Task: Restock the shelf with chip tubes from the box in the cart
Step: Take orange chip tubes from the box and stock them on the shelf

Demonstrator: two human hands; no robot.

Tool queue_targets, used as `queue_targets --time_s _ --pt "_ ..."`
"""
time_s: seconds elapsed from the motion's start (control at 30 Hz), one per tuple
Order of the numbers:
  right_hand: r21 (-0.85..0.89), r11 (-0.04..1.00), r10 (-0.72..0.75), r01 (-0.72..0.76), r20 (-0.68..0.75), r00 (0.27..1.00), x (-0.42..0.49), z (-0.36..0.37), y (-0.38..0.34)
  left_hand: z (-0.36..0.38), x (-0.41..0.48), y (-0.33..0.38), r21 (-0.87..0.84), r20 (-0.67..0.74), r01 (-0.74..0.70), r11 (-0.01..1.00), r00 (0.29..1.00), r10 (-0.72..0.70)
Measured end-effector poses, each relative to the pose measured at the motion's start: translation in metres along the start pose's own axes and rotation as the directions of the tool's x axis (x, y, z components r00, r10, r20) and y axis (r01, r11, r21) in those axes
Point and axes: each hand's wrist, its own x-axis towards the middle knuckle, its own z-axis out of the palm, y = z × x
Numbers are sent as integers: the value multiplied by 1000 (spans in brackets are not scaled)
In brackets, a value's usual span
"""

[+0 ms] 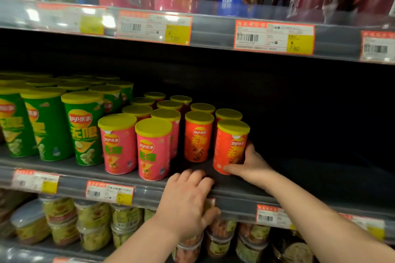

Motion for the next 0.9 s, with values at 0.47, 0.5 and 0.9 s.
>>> queue_targets --time_s 0.47,0.5,0.9 --pt "-50 997 -67 66 -29 997 25 1 5 1 0 2 38 10 17 999 1000 -17" --pt "-54 996 -70 68 -25 997 26 1 5 1 0 2 36 3 18 999 1000 -18" --pt "-206 973 -100 106 37 994 27 -5 15 -3 2 5 98 75 68 993 994 -76"
